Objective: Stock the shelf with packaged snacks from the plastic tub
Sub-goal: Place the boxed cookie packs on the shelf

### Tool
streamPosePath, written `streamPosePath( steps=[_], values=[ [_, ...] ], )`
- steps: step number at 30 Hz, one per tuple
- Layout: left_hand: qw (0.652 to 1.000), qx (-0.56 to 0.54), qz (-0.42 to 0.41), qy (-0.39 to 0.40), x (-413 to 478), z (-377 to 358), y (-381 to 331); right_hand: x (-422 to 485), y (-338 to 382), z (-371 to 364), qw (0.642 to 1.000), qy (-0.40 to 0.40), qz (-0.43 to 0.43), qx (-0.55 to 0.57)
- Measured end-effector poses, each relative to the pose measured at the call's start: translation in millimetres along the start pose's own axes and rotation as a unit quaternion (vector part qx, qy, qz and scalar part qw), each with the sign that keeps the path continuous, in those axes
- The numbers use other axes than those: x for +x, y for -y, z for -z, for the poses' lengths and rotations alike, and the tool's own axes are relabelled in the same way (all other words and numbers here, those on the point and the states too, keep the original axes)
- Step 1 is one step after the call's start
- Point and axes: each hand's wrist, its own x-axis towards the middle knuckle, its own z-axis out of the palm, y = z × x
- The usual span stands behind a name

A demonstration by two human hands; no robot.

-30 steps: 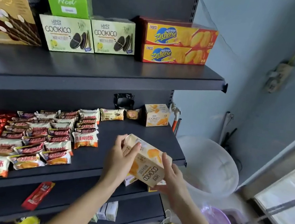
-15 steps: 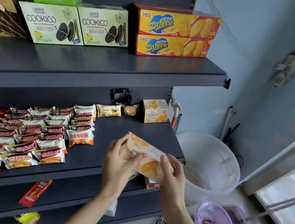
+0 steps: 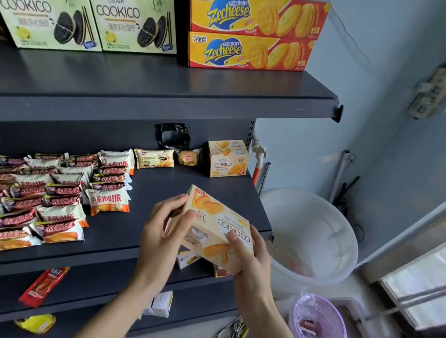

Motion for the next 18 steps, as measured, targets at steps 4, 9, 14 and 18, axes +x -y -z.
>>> streamPosePath(
  steps=[4,9,14,18],
  values=[
    [0.991,-0.068,0.104,-0.056,16,1,-4,3,8,6,0.998,0.049,0.025,-0.008],
    [0.928,-0.123,0.345,0.072,28,13,-16,18,41,20,0.987,0.125,0.073,-0.072],
    [0.935,-0.037,0.352,0.033,30,8,3,40,54,31,0.982,0.150,0.023,-0.114],
    [0.911,-0.171,0.367,-0.081,25,-16,29,51,38,28,0.992,0.036,-0.048,-0.111]
  ],
)
